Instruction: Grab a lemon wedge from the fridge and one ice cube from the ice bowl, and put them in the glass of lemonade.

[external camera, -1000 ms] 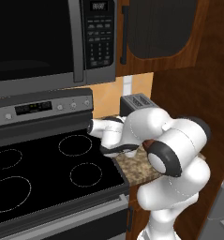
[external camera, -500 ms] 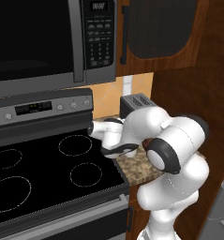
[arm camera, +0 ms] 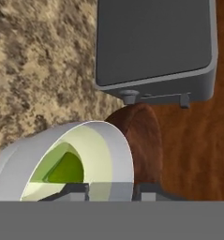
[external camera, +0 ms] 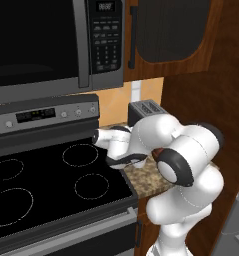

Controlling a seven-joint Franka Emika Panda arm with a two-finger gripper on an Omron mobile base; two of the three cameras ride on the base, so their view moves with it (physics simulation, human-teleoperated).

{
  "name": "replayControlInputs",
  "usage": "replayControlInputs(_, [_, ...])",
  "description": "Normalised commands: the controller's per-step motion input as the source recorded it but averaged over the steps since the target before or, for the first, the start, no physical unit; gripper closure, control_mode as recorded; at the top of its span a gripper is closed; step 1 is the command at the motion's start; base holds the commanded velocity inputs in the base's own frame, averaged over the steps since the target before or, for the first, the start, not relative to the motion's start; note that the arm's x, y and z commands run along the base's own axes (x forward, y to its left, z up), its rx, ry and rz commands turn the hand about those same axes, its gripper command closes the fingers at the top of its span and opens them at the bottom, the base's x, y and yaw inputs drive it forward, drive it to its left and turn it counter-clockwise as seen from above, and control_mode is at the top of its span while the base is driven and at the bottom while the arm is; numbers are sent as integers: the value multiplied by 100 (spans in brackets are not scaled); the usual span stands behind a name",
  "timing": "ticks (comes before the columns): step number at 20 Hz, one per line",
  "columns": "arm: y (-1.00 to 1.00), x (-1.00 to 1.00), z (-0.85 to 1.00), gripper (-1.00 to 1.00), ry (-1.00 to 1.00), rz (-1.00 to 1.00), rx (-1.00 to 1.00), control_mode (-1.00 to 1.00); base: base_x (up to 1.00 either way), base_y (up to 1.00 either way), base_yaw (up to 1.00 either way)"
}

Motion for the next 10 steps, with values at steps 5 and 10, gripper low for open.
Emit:
replayControlInputs(5, [0,-4,0,-100,-1,-2,0,-100,0,0,0])
replayControlInputs(10, [-3,-1,2,-100,0,-3,0,-100,0,0,0])
